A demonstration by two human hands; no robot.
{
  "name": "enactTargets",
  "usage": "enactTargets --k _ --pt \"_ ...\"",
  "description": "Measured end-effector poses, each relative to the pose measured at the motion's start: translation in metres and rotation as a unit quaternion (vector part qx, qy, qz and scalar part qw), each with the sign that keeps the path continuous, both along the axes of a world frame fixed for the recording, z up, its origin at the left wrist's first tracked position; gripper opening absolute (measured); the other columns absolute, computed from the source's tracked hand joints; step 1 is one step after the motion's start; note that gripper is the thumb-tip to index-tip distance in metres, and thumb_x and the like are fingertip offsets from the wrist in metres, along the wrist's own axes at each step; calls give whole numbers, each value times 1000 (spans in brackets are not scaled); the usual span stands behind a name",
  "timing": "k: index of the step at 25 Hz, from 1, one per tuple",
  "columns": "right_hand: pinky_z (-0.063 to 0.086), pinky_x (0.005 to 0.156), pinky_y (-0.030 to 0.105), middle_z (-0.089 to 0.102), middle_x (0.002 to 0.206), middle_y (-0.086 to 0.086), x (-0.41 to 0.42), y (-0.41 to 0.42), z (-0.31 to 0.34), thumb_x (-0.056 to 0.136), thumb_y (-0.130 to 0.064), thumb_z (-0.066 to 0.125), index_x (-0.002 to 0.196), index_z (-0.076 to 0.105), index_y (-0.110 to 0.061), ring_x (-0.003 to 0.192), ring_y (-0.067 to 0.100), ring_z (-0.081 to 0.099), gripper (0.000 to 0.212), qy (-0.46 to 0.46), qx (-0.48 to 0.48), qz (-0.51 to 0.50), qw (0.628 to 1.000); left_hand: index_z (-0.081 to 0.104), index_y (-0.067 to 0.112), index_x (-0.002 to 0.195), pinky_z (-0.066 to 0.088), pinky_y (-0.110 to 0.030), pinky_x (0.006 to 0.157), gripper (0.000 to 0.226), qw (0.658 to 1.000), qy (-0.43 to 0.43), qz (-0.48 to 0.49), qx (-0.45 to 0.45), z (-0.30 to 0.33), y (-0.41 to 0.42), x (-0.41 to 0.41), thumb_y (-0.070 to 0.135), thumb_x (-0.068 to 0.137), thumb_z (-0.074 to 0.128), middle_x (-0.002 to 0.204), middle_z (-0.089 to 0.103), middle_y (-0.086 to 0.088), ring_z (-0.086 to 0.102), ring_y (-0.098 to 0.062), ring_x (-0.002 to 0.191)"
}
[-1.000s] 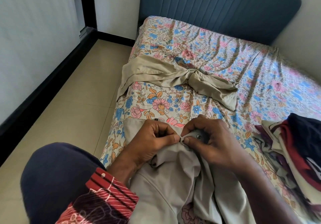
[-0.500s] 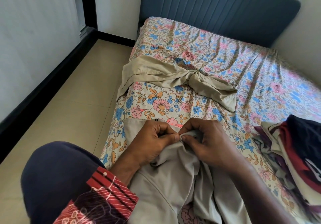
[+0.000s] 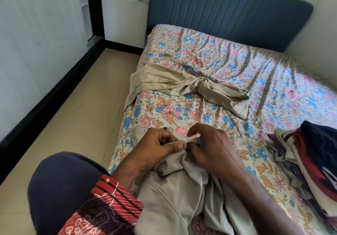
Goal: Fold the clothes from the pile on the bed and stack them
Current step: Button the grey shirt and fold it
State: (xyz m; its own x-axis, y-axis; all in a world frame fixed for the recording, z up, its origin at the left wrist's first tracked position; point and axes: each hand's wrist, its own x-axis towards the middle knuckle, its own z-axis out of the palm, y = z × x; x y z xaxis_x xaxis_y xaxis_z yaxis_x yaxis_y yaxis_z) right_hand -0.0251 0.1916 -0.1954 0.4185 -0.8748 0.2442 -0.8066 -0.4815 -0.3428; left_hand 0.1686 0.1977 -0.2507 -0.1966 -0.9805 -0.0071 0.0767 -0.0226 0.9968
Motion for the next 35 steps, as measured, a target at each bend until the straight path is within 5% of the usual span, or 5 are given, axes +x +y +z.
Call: enactTargets --k 5,14,20,29,35 --pt "43 73 14 67 93 -20 -46 -17 33 73 -35 80 108 63 -40 87 -1 62 39 43 86 57 994 72 -5 84 51 -27 70 30 999 4 -40 5 -4 -3 22 17 74 89 82 68 -23 60 -21 77" --pt "39 57 31 43 86 -18 -49 -8 24 75 -26 67 103 42 -34 64 14 42 39 95 -66 63 991 74 6 77 52 -22 65 15 988 155 -8 26 2 -2 12 17 70 83 75 67 -9 62 -16 71" --pt "55 89 35 67 132 -7 -64 -9 25 87 -18 54 123 69 -20 112 17 69 39 49 -71 152 985 75 10 72 51 -24 69 5 982 186 24 39 6 -2 10 12 76 72 76 65 -12 60 -20 75" --pt "53 81 17 76 102 -21 -62 -31 61 101 -4 62 111 78 -21 97 -1 71 26 -112 107 142 978 77 11 70 54 -26 71 6 977 212 16 24 10 2 8 9 75 75 75 69 -10 63 -19 76" --pt "58 82 35 77 99 -10 -42 -43 73 90 -14 79 100 79 -18 95 10 73 11 -90 114 187 972 77 12 72 46 -43 89 16 970 238 30 22 8 1 8 26 68 82 94 63 -22 55 -34 97"
